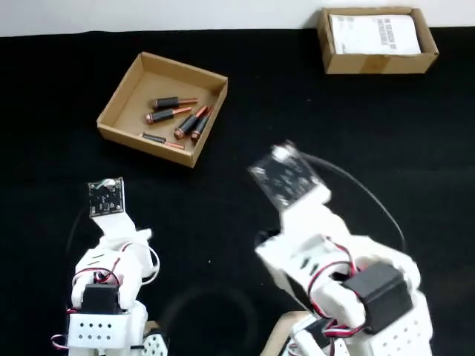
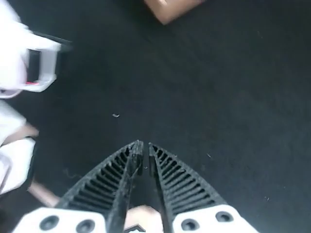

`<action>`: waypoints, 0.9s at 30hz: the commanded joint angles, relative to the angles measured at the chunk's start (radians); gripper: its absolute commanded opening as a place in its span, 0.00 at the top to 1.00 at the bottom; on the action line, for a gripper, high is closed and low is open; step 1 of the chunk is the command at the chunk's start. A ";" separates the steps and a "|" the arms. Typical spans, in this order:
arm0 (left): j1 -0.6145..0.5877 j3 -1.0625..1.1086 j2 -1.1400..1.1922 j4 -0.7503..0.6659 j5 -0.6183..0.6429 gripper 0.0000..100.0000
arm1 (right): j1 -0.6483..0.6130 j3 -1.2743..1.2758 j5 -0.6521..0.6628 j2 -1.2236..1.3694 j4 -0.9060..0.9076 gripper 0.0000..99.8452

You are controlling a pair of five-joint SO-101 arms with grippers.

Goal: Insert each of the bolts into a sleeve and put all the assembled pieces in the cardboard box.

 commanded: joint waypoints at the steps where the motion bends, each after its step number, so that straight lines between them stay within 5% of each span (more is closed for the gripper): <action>1: 0.028 0.022 0.005 0.015 -0.006 0.99 | 0.245 0.306 -0.002 -0.193 -0.168 0.99; 7: 0.025 0.022 0.005 0.072 -0.008 0.99 | 0.538 0.871 0.000 -0.410 -0.621 0.99; 13: 0.022 0.022 0.005 0.094 -0.133 0.99 | 0.581 1.303 -0.006 -0.590 -0.932 0.99; 23: -0.077 0.015 -0.004 0.192 -0.221 0.99 | 0.519 1.348 -0.008 -0.745 -0.466 0.99; 27: -0.077 0.015 -0.004 0.192 -0.221 0.99 | 0.521 1.345 -0.008 -0.753 -0.420 0.99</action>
